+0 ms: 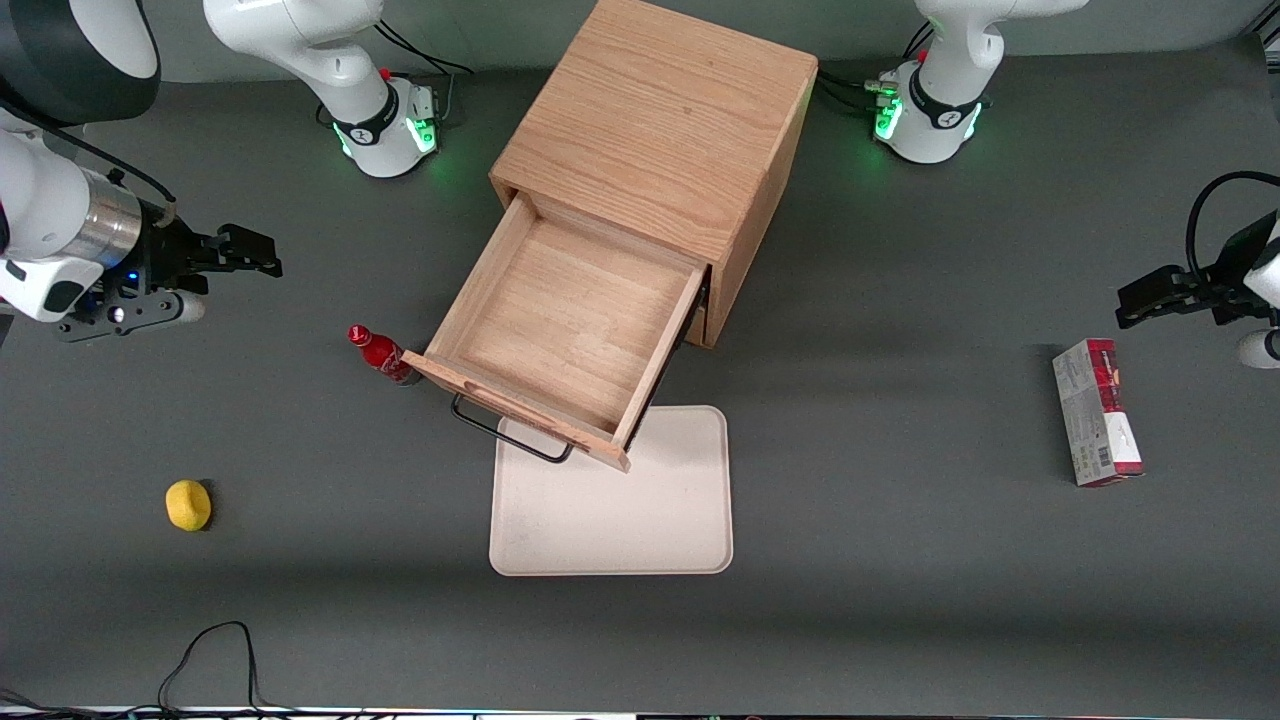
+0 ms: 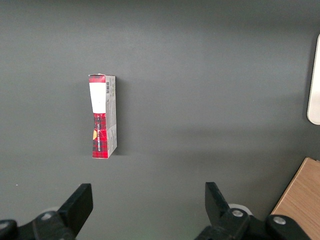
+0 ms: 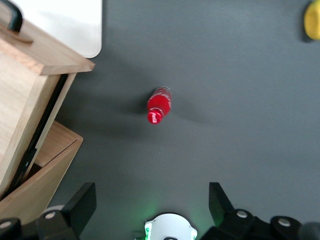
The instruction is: Open upper drawer
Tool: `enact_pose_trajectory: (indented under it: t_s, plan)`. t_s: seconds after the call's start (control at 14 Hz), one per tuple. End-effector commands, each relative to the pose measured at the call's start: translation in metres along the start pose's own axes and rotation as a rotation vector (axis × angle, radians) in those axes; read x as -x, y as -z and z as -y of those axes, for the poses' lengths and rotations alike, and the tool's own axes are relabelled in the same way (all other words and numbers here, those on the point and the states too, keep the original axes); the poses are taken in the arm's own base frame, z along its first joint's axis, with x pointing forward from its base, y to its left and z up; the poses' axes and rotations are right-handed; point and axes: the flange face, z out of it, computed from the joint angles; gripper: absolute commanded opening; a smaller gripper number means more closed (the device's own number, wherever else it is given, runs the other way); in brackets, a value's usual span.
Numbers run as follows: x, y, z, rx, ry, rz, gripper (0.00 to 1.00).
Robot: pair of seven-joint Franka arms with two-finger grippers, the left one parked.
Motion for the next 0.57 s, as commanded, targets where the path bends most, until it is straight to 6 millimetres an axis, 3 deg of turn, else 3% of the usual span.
enact_pose_trajectory:
  t_s: [0.0, 0.21, 0.43, 0.5]
  plan:
    - [0.018, 0.012, -0.025, -0.005, -0.075, -0.040, 1.00]
    - [0.008, 0.021, -0.026, -0.004, -0.066, -0.133, 1.00]
    - [0.000, 0.023, -0.011, 0.002, -0.052, -0.177, 1.00]
    - [0.001, 0.023, -0.016, 0.002, -0.056, -0.177, 1.00]
